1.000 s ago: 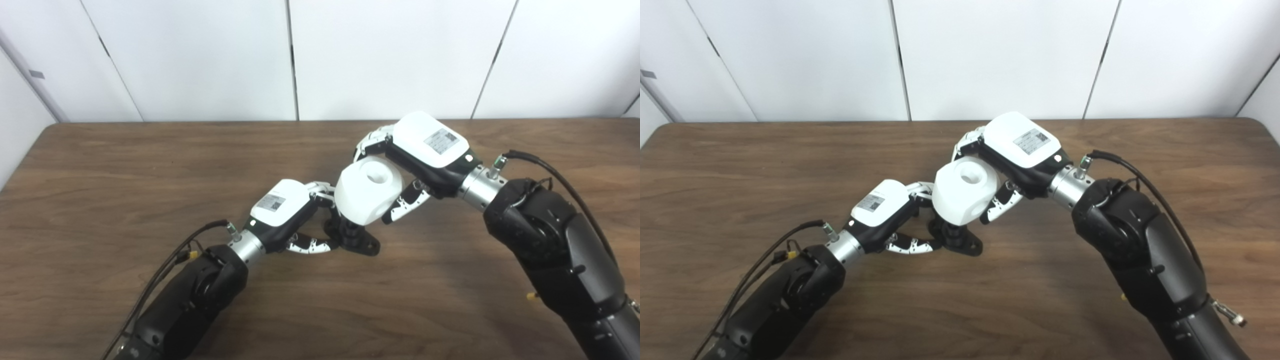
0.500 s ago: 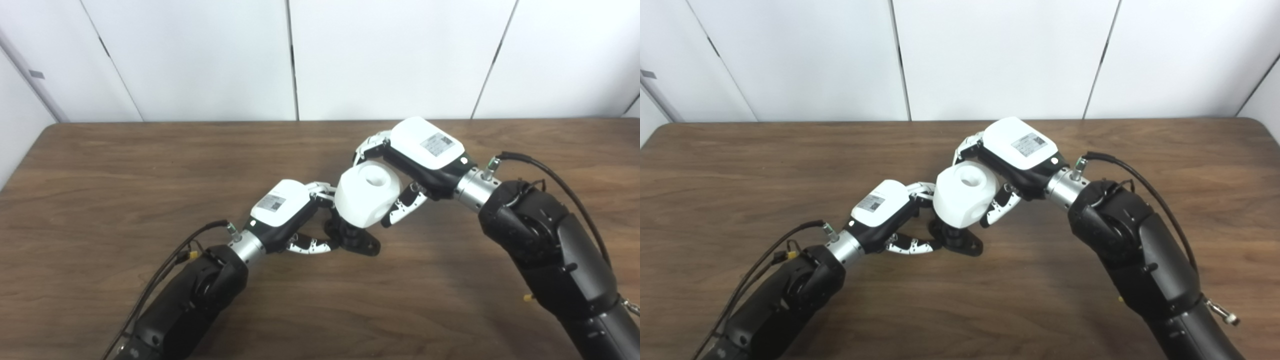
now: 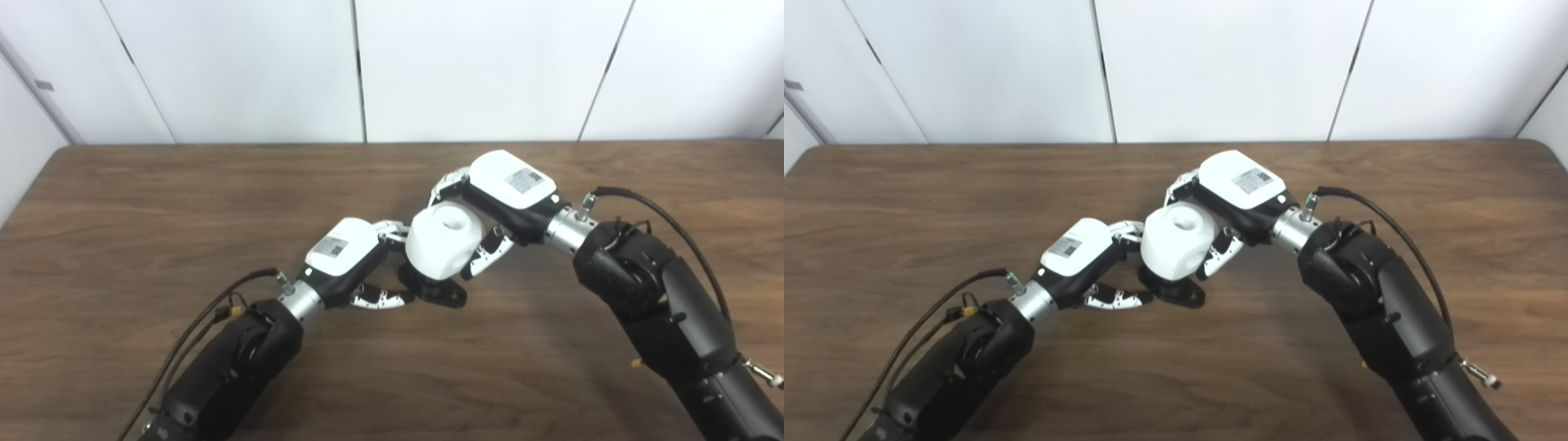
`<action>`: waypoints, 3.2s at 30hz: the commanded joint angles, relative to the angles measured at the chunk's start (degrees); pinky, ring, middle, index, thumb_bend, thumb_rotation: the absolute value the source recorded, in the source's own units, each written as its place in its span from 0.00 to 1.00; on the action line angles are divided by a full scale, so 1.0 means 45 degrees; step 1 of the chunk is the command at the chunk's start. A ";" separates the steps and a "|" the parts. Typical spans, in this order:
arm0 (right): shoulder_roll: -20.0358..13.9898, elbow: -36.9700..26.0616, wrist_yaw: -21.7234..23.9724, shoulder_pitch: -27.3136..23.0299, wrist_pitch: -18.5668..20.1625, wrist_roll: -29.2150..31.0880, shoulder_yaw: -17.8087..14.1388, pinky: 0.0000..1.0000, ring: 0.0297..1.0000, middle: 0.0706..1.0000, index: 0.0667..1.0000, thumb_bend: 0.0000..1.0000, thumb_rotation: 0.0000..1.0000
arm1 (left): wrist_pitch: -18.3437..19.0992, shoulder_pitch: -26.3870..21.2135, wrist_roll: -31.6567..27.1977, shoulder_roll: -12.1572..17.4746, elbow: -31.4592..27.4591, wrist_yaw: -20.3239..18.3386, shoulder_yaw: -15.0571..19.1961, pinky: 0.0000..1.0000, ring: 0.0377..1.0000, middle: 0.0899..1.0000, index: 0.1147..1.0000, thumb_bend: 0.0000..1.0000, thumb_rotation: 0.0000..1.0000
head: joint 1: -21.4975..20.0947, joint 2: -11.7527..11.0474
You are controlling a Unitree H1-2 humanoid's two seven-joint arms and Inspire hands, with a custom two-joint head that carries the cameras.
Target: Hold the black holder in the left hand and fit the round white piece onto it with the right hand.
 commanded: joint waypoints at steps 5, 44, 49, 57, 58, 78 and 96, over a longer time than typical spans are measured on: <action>0.0091 0.0080 -0.0435 -0.0624 -0.0381 0.0033 0.0004 0.65 0.70 0.67 0.44 0.52 0.14 | 0.0284 0.0777 -0.0131 0.0069 0.0191 -0.1630 -0.0659 0.65 0.84 0.79 0.42 0.52 0.06 | 0.0036 0.0106; -0.0681 0.0184 0.0386 -0.0887 -0.1515 0.0112 0.0693 0.68 0.71 0.67 0.45 0.52 0.13 | 0.0544 0.0654 -0.0250 -0.0024 0.0242 -0.1750 -0.0751 0.66 0.84 0.80 0.42 0.52 0.06 | 0.0053 0.0296; -0.0683 0.0174 0.0422 -0.0858 -0.1523 0.0070 0.0673 0.68 0.70 0.67 0.45 0.52 0.13 | 0.0557 0.0684 -0.0326 -0.0010 0.0167 -0.1780 -0.0727 0.65 0.83 0.80 0.42 0.52 0.06 | 0.0028 0.0322; -0.0659 0.0208 0.0275 -0.0845 -0.1546 -0.0248 0.0688 0.68 0.71 0.67 0.45 0.52 0.14 | 0.0408 0.0713 -0.0235 0.0066 0.0148 -0.1703 -0.0774 0.64 0.82 0.79 0.42 0.52 0.06 | -0.0013 0.0360; -0.0659 0.0214 0.0205 -0.0842 -0.1584 -0.0346 0.0690 0.68 0.71 0.67 0.45 0.52 0.14 | 0.0422 0.0721 -0.0253 0.0069 0.0140 -0.1721 -0.0769 0.64 0.82 0.79 0.42 0.52 0.06 | -0.0017 0.0365; -0.0690 0.0513 -0.1119 -0.0762 -0.2484 -0.1968 0.0733 0.70 0.70 0.65 0.44 0.52 0.14 | 0.0553 0.0732 -0.0307 0.0111 0.0049 -0.1923 -0.0788 0.64 0.82 0.79 0.42 0.52 0.06 | -0.0062 0.0433; -0.0595 -0.0143 -0.0152 -0.0640 -0.1593 -0.2738 0.0648 0.67 0.70 0.73 0.79 0.88 0.31 | 0.0559 0.0731 -0.0287 0.0130 0.0064 -0.1940 -0.0831 0.64 0.82 0.78 0.42 0.52 0.06 | -0.0101 0.0468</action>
